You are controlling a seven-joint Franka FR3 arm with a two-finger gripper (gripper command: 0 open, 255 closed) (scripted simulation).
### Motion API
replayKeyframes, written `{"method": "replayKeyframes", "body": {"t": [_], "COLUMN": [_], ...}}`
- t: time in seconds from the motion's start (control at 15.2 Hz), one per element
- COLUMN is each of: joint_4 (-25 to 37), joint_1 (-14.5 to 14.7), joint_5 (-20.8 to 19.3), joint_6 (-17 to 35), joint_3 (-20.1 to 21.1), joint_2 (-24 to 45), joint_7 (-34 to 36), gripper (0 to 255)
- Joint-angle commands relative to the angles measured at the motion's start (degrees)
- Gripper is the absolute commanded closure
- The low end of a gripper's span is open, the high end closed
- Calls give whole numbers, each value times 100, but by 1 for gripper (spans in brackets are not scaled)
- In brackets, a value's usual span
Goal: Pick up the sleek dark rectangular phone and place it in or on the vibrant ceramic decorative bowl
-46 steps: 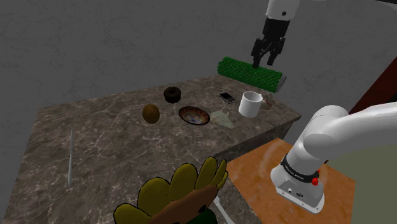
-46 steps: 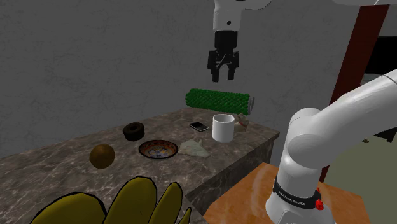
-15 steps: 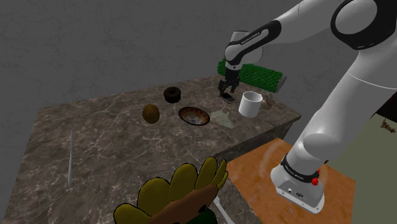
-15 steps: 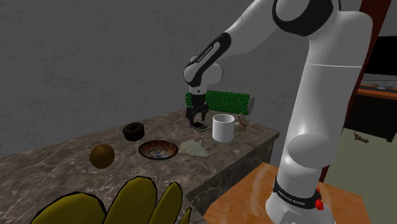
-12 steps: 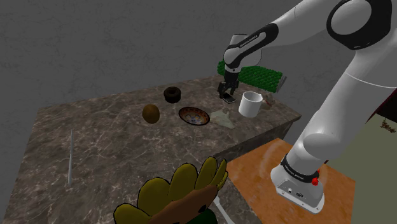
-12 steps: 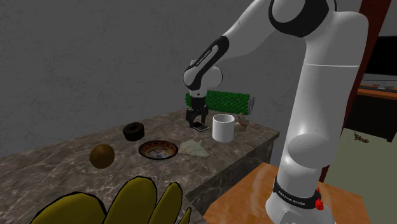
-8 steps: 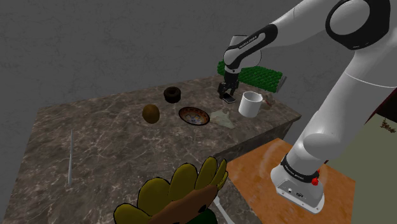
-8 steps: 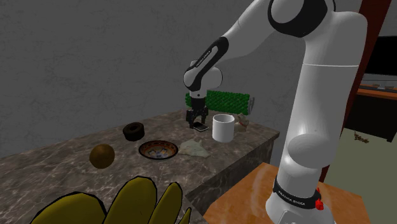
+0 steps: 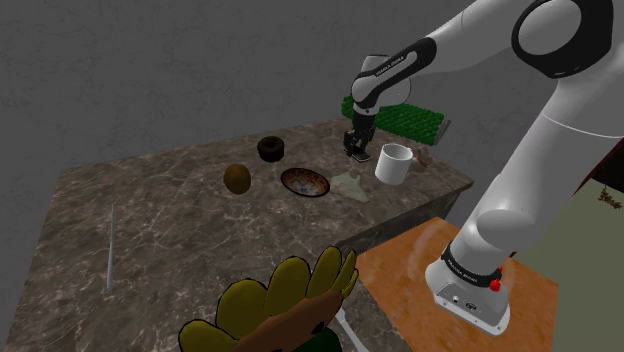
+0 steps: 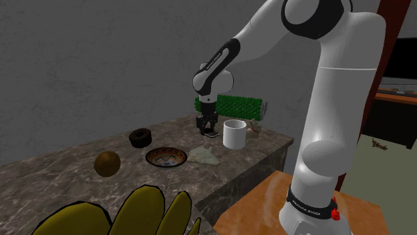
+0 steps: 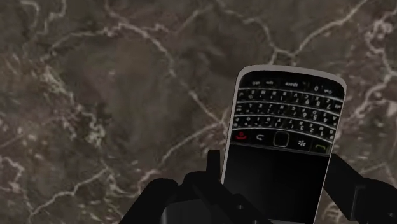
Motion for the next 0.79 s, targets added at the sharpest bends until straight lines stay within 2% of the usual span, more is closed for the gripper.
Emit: {"method": "replayKeyframes", "body": {"t": [0.0,0.26,0.73], "joint_4": [1,-13,201], "joint_1": [6,4,3], "joint_5": [6,0,-157], "joint_6": [4,5,-533], "joint_3": [8,4,9], "joint_2": [17,2,-342], "joint_7": [-2,-4,131], "gripper": [255,255,255]}}
